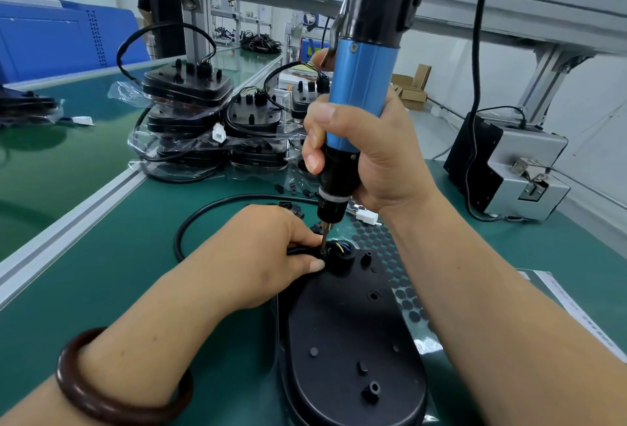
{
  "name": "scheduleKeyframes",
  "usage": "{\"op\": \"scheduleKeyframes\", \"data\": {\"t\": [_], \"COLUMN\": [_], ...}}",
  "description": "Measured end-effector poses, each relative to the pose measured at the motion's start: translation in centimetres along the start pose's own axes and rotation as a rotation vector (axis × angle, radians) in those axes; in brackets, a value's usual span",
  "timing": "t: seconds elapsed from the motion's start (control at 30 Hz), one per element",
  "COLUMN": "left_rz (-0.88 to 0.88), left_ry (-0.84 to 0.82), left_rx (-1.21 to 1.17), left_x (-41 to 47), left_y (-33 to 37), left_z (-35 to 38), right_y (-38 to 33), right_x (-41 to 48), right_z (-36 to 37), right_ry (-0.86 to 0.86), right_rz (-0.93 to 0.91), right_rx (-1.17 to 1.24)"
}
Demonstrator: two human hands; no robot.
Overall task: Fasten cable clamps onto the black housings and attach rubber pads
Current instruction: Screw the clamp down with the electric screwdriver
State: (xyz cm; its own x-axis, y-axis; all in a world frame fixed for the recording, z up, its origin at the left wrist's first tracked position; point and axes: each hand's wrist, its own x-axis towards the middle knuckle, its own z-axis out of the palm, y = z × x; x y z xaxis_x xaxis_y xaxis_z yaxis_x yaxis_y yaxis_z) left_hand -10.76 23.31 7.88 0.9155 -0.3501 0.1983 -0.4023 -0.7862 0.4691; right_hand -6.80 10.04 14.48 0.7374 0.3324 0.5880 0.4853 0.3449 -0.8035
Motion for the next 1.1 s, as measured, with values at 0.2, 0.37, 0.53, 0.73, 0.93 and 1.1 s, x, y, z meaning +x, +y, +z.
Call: {"op": "scheduleKeyframes", "data": {"t": [0.2, 0.37, 0.53, 0.73, 0.93, 1.1], "left_rz": [-0.003, -0.011, -0.005, -0.004, 0.009, 0.007], "left_ry": [-0.017, -0.016, -0.011, -0.001, 0.017, -0.037], "left_rx": [-0.022, -0.032, -0.027, -0.012, 0.034, -0.057], "left_x": [0.0, 0.0, 0.1, 0.3, 0.3, 0.2], "left_y": [0.0, 0.0, -0.1, -0.1, -0.1, -1.1], "left_z": [0.0, 0.1, 0.2, 0.3, 0.3, -0.2], "right_y": [-0.1, -0.1, 0.0, 0.1, 0.1, -0.5], "right_x": [0.0, 0.0, 0.0, 0.1, -0.1, 0.3], "right_z": [0.0, 0.1, 0.2, 0.3, 0.1, -1.1], "right_ry": [-0.021, -0.002, -0.019, -0.025, -0.018, 0.093], "right_rz": [0.007, 0.008, 0.002, -0.004, -0.024, -0.055], "right_rx": [-0.002, 0.006, 0.007, 0.001, -0.003, 0.023]}}
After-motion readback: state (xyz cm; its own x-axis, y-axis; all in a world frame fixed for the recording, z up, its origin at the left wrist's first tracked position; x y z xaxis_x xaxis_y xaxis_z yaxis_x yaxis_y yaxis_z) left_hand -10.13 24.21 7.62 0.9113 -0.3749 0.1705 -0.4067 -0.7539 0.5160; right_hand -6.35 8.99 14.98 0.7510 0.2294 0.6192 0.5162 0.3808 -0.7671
